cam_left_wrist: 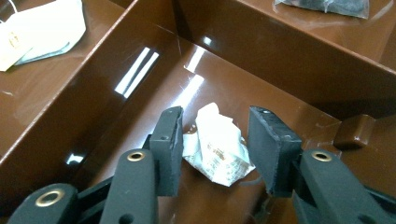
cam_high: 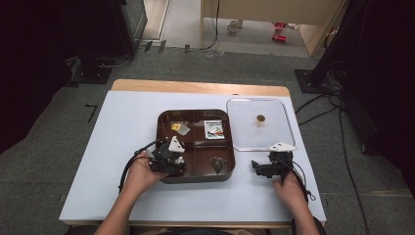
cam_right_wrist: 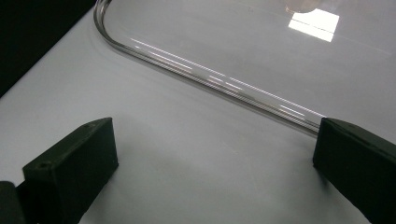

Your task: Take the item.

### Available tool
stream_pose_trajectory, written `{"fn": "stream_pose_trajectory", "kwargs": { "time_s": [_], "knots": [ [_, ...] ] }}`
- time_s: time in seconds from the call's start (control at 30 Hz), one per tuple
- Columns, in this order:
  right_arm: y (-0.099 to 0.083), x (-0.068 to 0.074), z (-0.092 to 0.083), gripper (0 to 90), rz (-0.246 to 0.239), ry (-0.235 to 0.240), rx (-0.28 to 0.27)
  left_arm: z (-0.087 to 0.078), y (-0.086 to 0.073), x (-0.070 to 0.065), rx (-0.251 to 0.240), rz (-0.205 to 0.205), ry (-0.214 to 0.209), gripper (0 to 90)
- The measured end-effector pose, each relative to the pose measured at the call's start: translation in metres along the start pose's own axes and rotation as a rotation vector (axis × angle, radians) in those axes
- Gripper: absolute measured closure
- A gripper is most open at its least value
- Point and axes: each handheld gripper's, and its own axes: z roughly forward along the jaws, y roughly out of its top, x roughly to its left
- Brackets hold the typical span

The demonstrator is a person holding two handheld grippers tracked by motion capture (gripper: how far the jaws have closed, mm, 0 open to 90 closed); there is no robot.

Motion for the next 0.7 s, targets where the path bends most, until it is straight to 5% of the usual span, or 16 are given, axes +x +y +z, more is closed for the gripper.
{"fn": "stream_pose_trajectory", "kwargs": {
  "time_s": [0.2, 0.27, 0.7],
  "knots": [
    [0.000, 0.000, 0.000, 0.0, 0.000, 0.000, 0.000, 0.000, -0.001, 0.003, 0.000, -0.024, -0.016, 60.3],
    [0.000, 0.000, 0.000, 0.0, 0.000, 0.000, 0.000, -0.001, 0.000, 0.003, 0.000, -0.025, -0.017, 68.5],
    [0.000, 0.000, 0.000, 0.0, 0.000, 0.000, 0.000, -0.011, -0.001, 0.010, -0.026, -0.052, -0.009, 73.5]
  ]
}}
